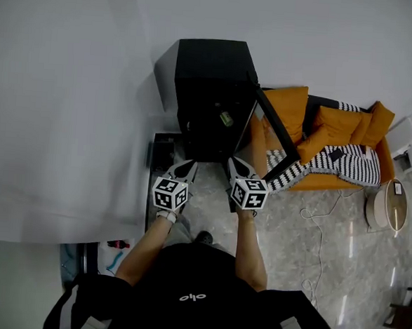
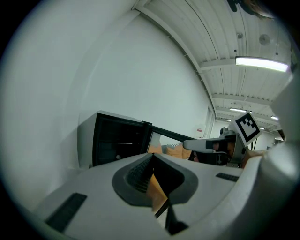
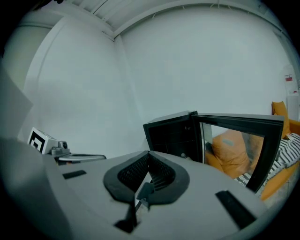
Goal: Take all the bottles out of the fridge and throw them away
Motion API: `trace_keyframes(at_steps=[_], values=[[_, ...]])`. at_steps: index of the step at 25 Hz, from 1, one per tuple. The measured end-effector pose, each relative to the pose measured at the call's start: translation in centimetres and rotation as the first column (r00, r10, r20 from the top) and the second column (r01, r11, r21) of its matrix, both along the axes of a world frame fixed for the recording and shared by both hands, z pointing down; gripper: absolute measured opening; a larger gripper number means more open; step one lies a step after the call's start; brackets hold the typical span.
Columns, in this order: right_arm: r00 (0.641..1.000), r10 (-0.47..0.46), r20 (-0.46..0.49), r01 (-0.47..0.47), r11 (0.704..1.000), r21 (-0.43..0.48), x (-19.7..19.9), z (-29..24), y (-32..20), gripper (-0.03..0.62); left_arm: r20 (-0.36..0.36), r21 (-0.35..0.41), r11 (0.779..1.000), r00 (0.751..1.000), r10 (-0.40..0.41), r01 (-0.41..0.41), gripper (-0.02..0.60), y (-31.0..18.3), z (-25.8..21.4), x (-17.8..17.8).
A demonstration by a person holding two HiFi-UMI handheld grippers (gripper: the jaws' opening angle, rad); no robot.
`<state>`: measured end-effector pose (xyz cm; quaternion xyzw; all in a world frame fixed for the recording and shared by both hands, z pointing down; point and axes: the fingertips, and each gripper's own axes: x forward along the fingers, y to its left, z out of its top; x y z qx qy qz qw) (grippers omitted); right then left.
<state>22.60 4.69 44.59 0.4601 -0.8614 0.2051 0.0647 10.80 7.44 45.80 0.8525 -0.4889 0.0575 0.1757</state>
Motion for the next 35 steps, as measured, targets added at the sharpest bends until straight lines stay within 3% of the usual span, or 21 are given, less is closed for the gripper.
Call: trace_keyframes(at_steps=[19, 35], values=[[1.0, 0.028, -0.002, -0.028, 0.998, -0.052, 0.1, 2.2, -0.9, 0.009, 0.022, -0.031, 0.999, 0.999, 0.04, -0.039, 0.006, -1.8, 1.0, 0.0], [0.999, 0.024, -0.031, -0.027, 0.995, -0.094, -4.7, 3.8, -11.9, 0.009, 0.004, -0.065, 0.997, 1.0, 0.03, -0.03, 0.006, -13.3, 2.4, -5.5]])
